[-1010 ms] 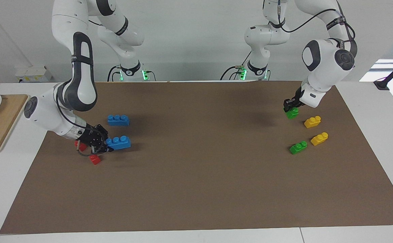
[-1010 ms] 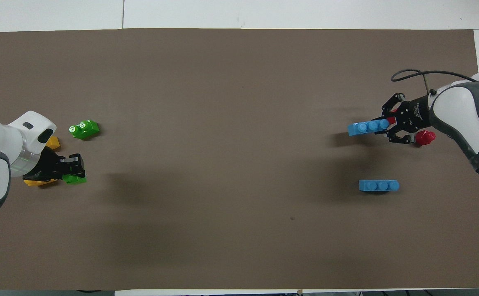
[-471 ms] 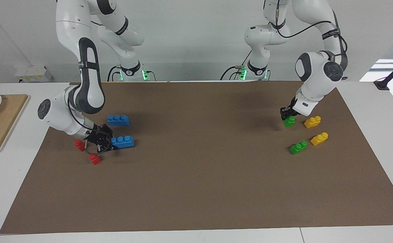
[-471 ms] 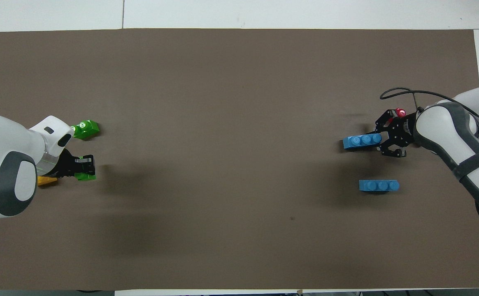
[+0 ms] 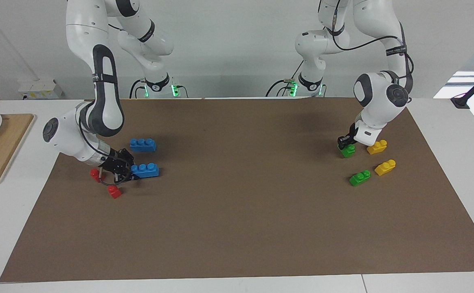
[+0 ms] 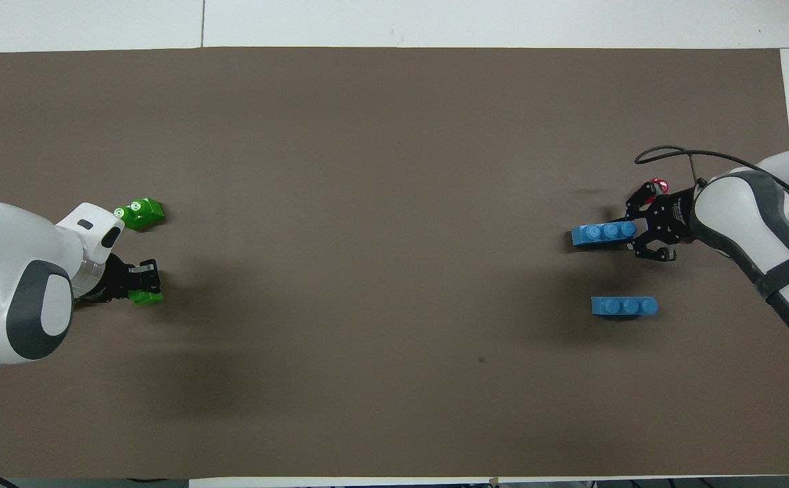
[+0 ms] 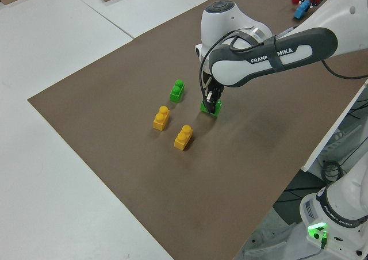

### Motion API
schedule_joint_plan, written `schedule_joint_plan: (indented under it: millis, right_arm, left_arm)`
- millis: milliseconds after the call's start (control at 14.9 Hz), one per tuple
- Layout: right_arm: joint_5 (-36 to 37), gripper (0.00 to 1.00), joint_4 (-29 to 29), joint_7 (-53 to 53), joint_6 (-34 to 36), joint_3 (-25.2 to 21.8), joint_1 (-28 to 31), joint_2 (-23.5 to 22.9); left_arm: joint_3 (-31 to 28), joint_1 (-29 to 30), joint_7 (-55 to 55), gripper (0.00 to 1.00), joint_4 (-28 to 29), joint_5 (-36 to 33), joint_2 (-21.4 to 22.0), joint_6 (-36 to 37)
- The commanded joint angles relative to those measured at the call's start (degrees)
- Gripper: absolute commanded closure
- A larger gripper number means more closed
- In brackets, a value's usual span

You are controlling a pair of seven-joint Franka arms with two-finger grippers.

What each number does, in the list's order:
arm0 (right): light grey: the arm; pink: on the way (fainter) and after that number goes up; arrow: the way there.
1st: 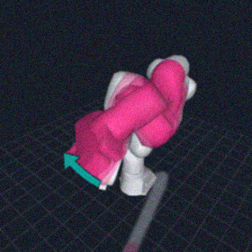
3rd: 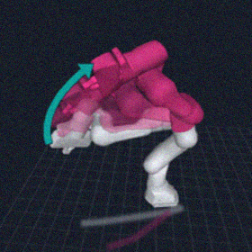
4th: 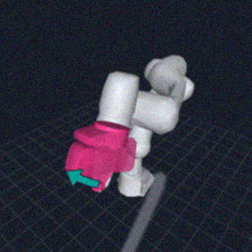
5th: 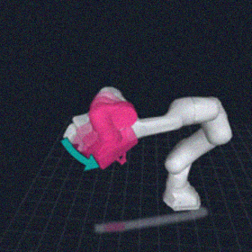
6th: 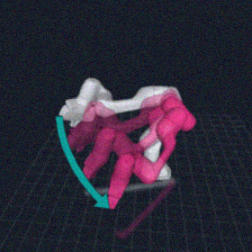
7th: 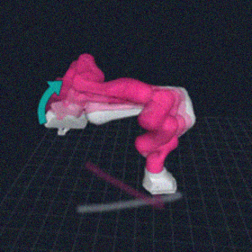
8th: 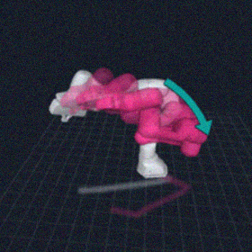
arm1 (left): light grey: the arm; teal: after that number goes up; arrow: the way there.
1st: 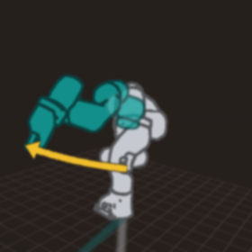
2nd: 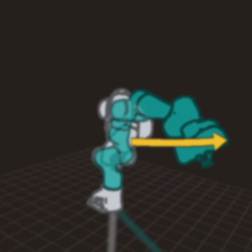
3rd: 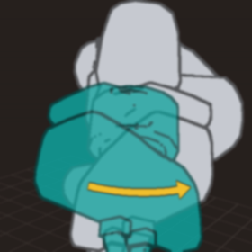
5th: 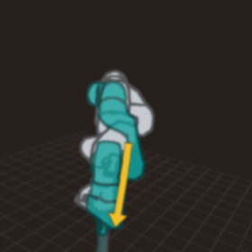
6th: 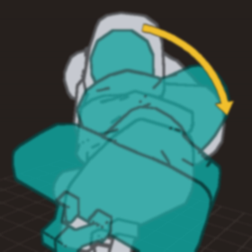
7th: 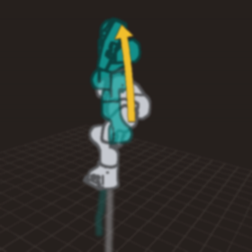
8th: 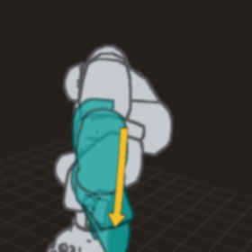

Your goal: Remove green block with left arm and hold with right

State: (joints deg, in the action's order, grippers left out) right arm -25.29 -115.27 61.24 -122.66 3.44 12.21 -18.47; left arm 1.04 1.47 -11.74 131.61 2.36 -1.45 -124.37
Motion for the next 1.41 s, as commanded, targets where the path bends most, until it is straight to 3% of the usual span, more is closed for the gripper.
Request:
schedule_joint_plan:
  millis: [0, 269, 337, 471, 538, 606, 673, 942, 1144, 1346]
  right_arm:
    - [0.68, 1.0, -1.72, 0.28, -1.18, 0.86, 1.59, 1.59]
    - [0.68, 1.0, -1.72, 0.28, -1.18, 0.86, 1.59, 1.59]
    - [0.68, 1.0, -1.72, 0.2, -1.27, 0.78, 1.59, 1.59]
    - [0.68, 0.77, -1.72, -0.16, -2.23, 0.77, 1.59, 1.5]
    - [0.68, 0.55, -1.72, 0.19, -2.58, 0.77, 1.5, 1.5]
    - [0.68, 0.37, -1.72, 0.28, -2.67, 0.77, 1.5, 1.5]
    - [0.68, 0.28, -1.63, 0.2, -2.67, 0.77, 1.5, 1.42]
    - [0.68, 0.21, -0.93, 0.2, -1.98, 0.77, 1.59, 1.59]
    - [0.68, 0.09, 0.65, 0.46, -0.57, 0.77, 1.68, 2.73]
    - [0.77, 0.06, 3.72, 1.51, 3.81, 0.69, 1.68, 4.84]
  left_arm:
    - [0.37, 0.12, -1.53, 1.0, 2.07, -0.95, 0.57, -2.89]
    - [0.37, -1.11, -1.53, 1.0, 4.61, -0.95, 0.39, -6.13]
    - [0.37, -1.29, -1.53, 0.95, 5.14, -0.95, 0.39, -7.02]
    - [0.37, -1.55, -1.44, 0.86, 5.24, -0.95, 0.3, -6.94]
    - [0.37, -1.47, -1.44, 0.7, 5.24, -0.95, 0.39, -6.94]
    - [0.37, -1.47, -1.44, 0.3, 5.24, -0.95, 0.31, -6.94]
    - [0.37, -1.47, -1.44, 0.0, 5.06, -0.95, 0.3, -6.68]
    - [0.37, -2.34, -1.35, 0.0, 3.83, -0.95, 0.39, -5.36]
    - [0.37, -2.43, -1.18, 0.0, -1.16, -0.95, 0.57, 0.95]
    - [0.46, -2.35, -1.0, 0.0, -6.61, -0.95, 2.32, 7.28]
